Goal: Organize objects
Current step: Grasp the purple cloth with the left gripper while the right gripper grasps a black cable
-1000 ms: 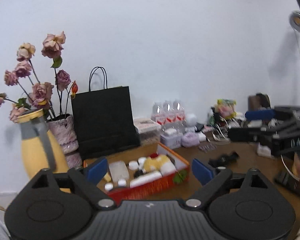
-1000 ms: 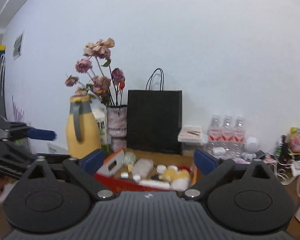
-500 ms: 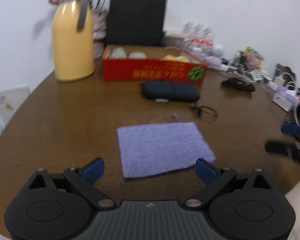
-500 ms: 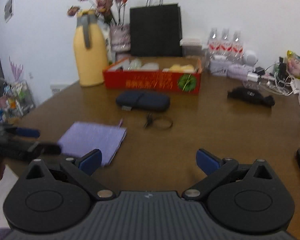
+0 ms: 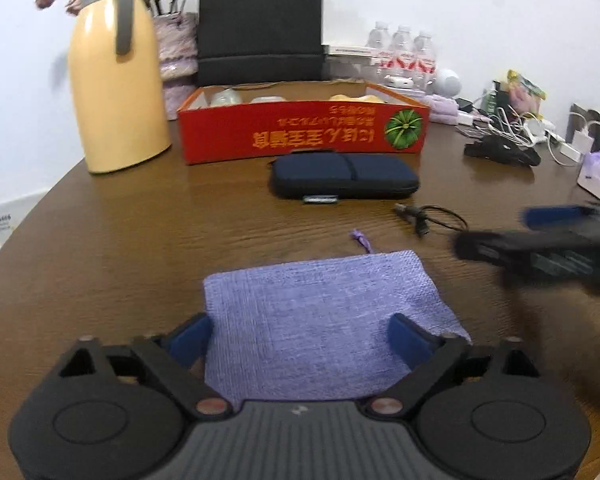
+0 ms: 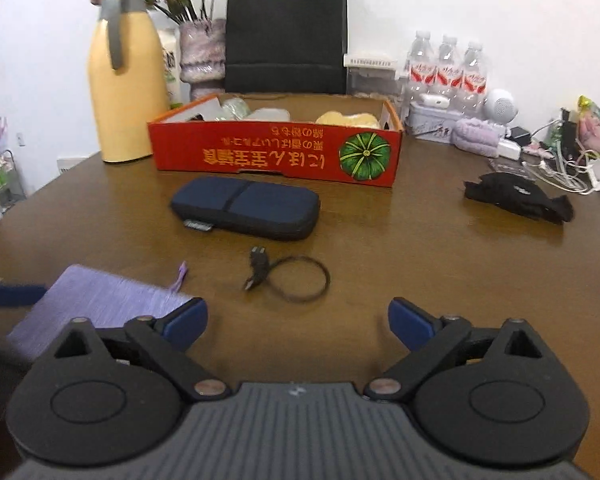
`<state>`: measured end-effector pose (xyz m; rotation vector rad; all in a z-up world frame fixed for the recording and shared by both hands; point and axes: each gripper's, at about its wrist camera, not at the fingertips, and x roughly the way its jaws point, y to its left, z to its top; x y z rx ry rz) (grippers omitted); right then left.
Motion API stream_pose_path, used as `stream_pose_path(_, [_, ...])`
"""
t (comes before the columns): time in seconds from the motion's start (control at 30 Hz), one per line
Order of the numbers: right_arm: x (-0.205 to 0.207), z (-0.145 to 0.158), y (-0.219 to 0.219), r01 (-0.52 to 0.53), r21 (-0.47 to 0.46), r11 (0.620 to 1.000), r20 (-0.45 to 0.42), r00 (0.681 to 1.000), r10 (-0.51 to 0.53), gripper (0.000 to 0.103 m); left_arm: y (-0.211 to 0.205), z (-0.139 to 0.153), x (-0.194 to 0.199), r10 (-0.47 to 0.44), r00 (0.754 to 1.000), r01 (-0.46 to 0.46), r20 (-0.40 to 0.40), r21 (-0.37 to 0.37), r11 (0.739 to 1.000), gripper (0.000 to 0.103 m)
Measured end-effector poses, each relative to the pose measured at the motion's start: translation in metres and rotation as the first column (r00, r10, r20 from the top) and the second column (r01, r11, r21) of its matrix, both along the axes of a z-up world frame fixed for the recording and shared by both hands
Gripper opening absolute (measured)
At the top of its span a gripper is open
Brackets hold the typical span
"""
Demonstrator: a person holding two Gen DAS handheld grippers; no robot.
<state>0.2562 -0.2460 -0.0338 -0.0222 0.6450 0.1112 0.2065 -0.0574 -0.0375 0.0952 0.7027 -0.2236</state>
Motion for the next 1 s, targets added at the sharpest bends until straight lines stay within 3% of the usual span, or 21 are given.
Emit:
stream_pose_path(0.03, [0.011,-0.002,0.001,0.001,0.002,1.000,-0.009,1.000,-0.001,0.094,-0.002,0.001,0.000,-0.014,1.000,0.014,0.000,-0.003,1.000,0.074])
stream_pose_path(0.1, [0.028,-0.005,0.006,0.001,-0.001,1.000,-0.024,1.000,-0.001,0.090,-0.003,0.004,0.002,-0.020,1.000,0.020,0.002,-0.008,1.000,0.040])
stream_pose_path(0.17, [0.041,-0.010,0.010,-0.004,-0.016,1.000,-0.035,0.999,0.004,0.083,-0.004,0.006,0.003,-0.030,1.000,0.030,0.000,-0.019,0.999,0.020])
stream_pose_path(0.23, [0.045,-0.014,0.010,-0.007,0.002,1.000,-0.038,0.999,0.007,0.072,-0.004,0.005,0.005,-0.020,1.000,0.020,0.000,-0.027,0.999,0.011])
stream_pose_path(0.27, [0.044,-0.014,0.010,-0.005,0.000,1.000,-0.032,0.999,0.005,0.060,-0.003,0.005,0.004,-0.013,1.000,0.013,0.002,-0.029,0.999,0.006])
stream_pose_path(0.37, [0.037,-0.011,0.010,-0.025,0.002,1.000,-0.036,0.999,0.025,0.043,0.010,0.004,0.001,0.010,1.000,-0.012,-0.011,-0.098,0.995,0.004])
stream_pose_path(0.47, [0.019,-0.010,0.013,-0.045,-0.013,0.999,-0.025,0.999,0.045,0.034,0.021,0.008,-0.006,0.035,0.999,-0.038,-0.028,-0.136,0.990,0.004])
stream_pose_path(0.8, [-0.089,0.009,0.010,-0.043,0.043,0.998,0.044,0.998,0.042,0.031,0.042,0.037,-0.048,0.094,0.994,-0.085,0.051,-0.149,0.985,0.004])
stream_pose_path(1.0, [-0.122,0.026,0.001,-0.025,0.052,0.998,0.104,0.994,0.019,0.031,0.037,0.054,-0.061,0.063,0.993,-0.046,0.102,-0.158,0.986,0.004])
